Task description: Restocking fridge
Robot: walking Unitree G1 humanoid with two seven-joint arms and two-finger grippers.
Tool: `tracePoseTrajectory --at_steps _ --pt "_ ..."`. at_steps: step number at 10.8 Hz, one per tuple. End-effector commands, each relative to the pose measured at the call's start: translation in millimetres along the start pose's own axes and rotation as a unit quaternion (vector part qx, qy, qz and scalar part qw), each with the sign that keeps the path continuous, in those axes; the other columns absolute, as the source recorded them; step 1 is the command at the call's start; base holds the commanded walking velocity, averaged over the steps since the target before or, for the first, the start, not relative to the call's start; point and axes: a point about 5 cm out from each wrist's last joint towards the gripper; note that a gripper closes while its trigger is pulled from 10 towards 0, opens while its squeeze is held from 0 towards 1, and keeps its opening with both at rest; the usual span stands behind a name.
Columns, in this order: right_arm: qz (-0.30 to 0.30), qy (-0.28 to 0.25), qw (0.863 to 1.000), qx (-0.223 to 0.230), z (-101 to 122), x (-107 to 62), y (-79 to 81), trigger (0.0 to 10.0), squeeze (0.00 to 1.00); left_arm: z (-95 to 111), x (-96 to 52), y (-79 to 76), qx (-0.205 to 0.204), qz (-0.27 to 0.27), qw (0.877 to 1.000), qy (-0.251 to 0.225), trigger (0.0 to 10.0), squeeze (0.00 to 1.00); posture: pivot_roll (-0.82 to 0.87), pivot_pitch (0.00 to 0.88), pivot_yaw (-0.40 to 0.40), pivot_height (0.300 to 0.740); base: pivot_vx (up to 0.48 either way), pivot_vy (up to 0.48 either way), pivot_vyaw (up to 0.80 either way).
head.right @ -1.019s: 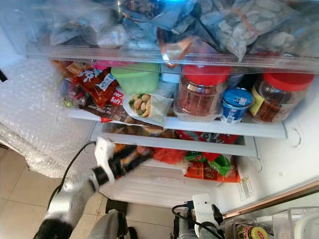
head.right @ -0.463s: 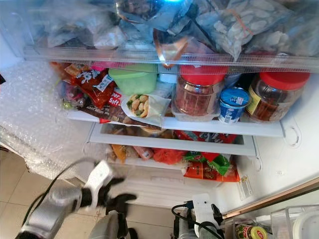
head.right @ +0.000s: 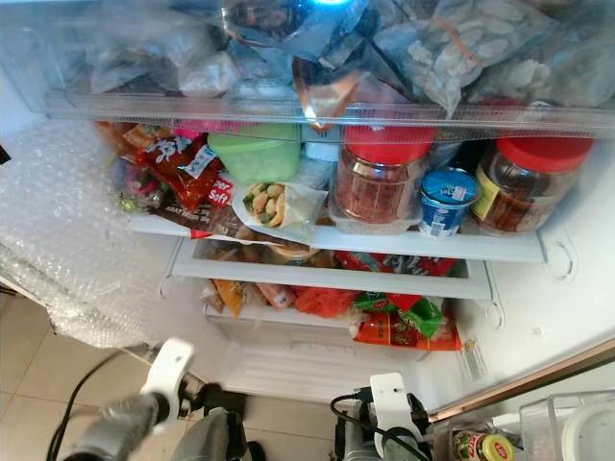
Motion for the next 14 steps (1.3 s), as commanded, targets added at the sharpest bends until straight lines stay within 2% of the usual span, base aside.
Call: tracePoseTrajectory --at_steps 1,2,3,5,6,7,10,11,12,14 --pt "0.020 0.087 0.996 -0.002 -43.2 -14.4 11.6 10.0 0.00 -21.6 -1.7 -0.1 -0.013 0.025 0.999 0.042 10.0 0.00 -0.13 0.179 0.073 0.654 0.000 0.000 0.00" --pt "0.020 0.088 0.996 -0.002 -43.3 -14.4 11.5 10.0 0.00 -33.1 -2.5 -3.1 -0.001 0.032 0.997 0.069 10.0 0.00 -0.12 0.180 0.071 0.654 0.000 0.000 0.00" --pt "0.022 0.089 0.996 -0.001 -43.5 -14.4 11.5 10.0 0.00 -39.4 -2.3 -4.7 -0.014 0.048 0.996 0.080 10.0 0.00 -0.11 0.182 0.070 0.654 0.000 0.000 0.00" --pt "0.027 0.093 0.995 0.001 -44.3 -14.6 12.1 10.0 0.00 -57.5 -7.3 -4.3 -0.066 0.096 0.987 0.115 10.0 0.00 -0.12 0.184 0.069 0.654 0.000 0.000 0.00" --pt "0.025 0.093 0.995 0.002 -44.8 -14.9 11.8 10.0 0.00 -61.3 -9.0 -3.0 -0.093 0.119 0.982 0.115 10.0 0.00 -0.12 0.187 0.068 0.654 0.000 0.000 0.00" --pt "0.022 0.093 0.995 0.000 -45.1 -14.9 11.3 10.0 0.00 -61.8 -9.1 -3.3 -0.103 0.122 0.981 0.112 10.0 0.00 -0.11 0.187 0.067 0.654 0.000 0.285 0.00" --pt "0.015 0.090 0.996 -0.017 -44.5 -14.7 10.1 10.0 0.00 -72.0 -13.1 -4.4 -0.113 0.130 0.977 0.126 10.0 0.00 -0.12 0.188 0.065 0.654 0.000 0.291 0.17" --pt "0.013 0.091 0.996 -0.013 -44.8 -14.8 10.0 10.0 0.00 -76.1 -14.5 -6.5 -0.116 0.128 0.976 0.134 10.0 0.00 -0.12 0.188 0.065 0.654 0.000 0.292 0.80" --pt "0.011 0.092 0.996 -0.009 -45.1 -14.9 10.1 10.0 0.00 -79.0 -15.2 -9.4 -0.100 0.120 0.977 0.143 10.0 0.00 -0.12 0.186 0.066 0.654 0.000 0.322 0.76" --pt "0.010 0.093 0.996 -0.003 -45.2 -14.9 10.1 10.0 0.00 -80.3 -15.3 -11.3 -0.106 0.118 0.977 0.144 10.0 0.00 -0.12 0.184 0.066 0.654 0.000 0.319 0.00"
Point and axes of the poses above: a point about 5 cm out from each wrist's last joint towards the gripper, its own x axis pointing out of the wrist towards the gripper, its own z axis along the axis of the wrist's last joint, y = z × x, and after that the axes turned 9 degrees about x, right-handed
